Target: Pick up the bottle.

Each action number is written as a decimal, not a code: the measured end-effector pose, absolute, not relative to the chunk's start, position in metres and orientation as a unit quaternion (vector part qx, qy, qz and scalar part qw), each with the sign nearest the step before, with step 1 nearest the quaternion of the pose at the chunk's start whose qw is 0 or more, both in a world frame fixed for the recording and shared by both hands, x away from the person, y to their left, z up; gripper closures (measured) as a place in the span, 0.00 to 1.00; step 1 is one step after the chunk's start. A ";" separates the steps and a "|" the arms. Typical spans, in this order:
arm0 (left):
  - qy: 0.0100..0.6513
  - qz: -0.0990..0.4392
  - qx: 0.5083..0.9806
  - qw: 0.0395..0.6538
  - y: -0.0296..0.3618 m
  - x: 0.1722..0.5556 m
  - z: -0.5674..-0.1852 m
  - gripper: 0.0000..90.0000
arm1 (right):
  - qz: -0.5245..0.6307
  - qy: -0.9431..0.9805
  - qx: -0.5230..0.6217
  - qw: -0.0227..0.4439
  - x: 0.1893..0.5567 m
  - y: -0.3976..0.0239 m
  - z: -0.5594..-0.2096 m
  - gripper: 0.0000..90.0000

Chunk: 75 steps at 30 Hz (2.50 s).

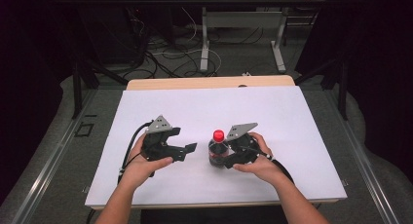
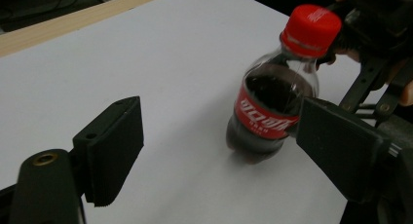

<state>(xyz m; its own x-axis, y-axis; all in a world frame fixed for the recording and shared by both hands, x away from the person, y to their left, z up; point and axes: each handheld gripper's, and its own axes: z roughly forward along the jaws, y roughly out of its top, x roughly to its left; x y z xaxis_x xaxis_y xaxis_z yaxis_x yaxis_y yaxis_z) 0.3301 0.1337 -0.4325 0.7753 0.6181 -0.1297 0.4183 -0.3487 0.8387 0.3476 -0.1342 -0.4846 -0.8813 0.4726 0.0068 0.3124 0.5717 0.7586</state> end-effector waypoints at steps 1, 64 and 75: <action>0.315 0.104 0.814 0.477 0.132 0.331 -0.431 0.22 | 0.400 0.884 0.221 0.096 0.347 -0.134 -0.484 0.35; 0.295 0.057 0.857 0.419 0.054 0.341 -0.401 0.67 | 0.417 0.874 0.233 0.089 0.336 -0.123 -0.483 0.35; 0.362 0.105 0.826 0.419 0.047 0.335 -0.403 0.68 | 0.416 0.864 0.262 0.109 0.336 -0.120 -0.485 0.35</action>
<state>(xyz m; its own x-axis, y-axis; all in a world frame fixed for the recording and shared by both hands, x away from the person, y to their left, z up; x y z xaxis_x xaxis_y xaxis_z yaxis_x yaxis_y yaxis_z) 0.3347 0.0470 -0.4031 0.7159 0.6860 -0.1299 0.5102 -0.3869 0.7681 0.3359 -0.1203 -0.4851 -0.8393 0.5428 0.0298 0.3618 0.5168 0.7759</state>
